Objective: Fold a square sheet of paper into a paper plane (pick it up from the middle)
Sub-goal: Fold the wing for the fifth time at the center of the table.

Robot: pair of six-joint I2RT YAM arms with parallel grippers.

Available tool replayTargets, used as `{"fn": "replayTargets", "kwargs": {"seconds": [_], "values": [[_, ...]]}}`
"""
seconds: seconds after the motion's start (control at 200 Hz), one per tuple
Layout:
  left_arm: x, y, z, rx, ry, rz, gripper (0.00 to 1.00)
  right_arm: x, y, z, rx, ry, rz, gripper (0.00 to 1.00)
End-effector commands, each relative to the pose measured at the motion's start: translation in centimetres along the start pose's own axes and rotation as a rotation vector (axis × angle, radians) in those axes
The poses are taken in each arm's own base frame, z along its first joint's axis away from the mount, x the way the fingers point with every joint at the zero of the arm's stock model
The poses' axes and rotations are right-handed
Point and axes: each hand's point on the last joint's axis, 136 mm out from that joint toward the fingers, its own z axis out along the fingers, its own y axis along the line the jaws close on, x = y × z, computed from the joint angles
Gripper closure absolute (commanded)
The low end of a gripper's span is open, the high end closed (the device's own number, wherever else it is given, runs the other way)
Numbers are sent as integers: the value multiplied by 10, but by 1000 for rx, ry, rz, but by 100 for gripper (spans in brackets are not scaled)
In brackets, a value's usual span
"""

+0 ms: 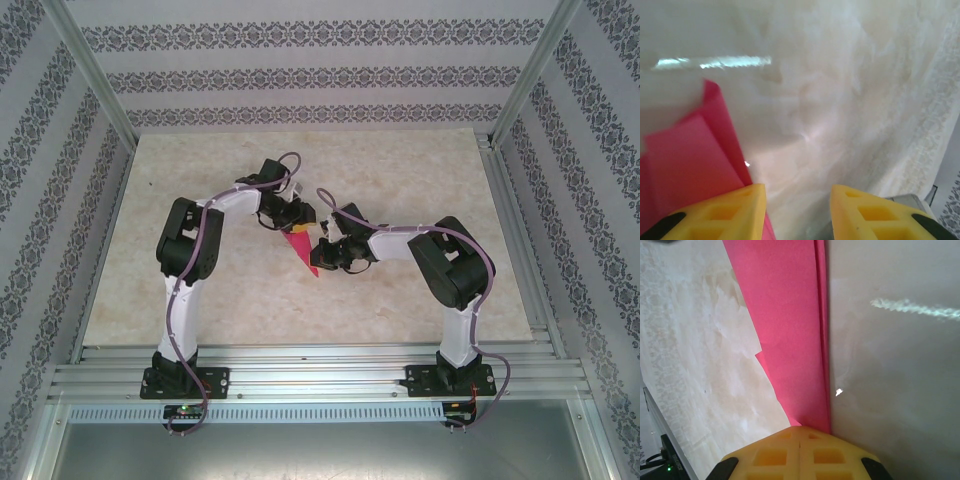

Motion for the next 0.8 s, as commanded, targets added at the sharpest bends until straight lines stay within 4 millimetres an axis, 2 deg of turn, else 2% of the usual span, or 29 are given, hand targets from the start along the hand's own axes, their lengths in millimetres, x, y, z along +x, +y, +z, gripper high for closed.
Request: {"fn": "replayTargets", "kwargs": {"seconds": [0.0,0.3,0.44,0.56,0.669,0.734,0.799], "values": [[-19,12,1,-36,-37,42,61,31,-38,7,120,97,63,96],[-48,23,-1,-116,-85,60,60,30,-36,5,115,93,59,96],[-65,26,-12,-134,-127,52,58,27,-35,3,117,86,56,96],[-84,14,-29,-115,-171,56,58,23,-31,2,107,79,50,95],[-90,-1,-44,-97,-197,68,58,13,-21,-2,85,50,33,92],[-89,-13,-59,-81,-229,85,56,1,-7,-10,44,21,15,89],[-86,-23,-78,-88,-267,90,56,-17,7,-28,28,-41,-4,87]]}}
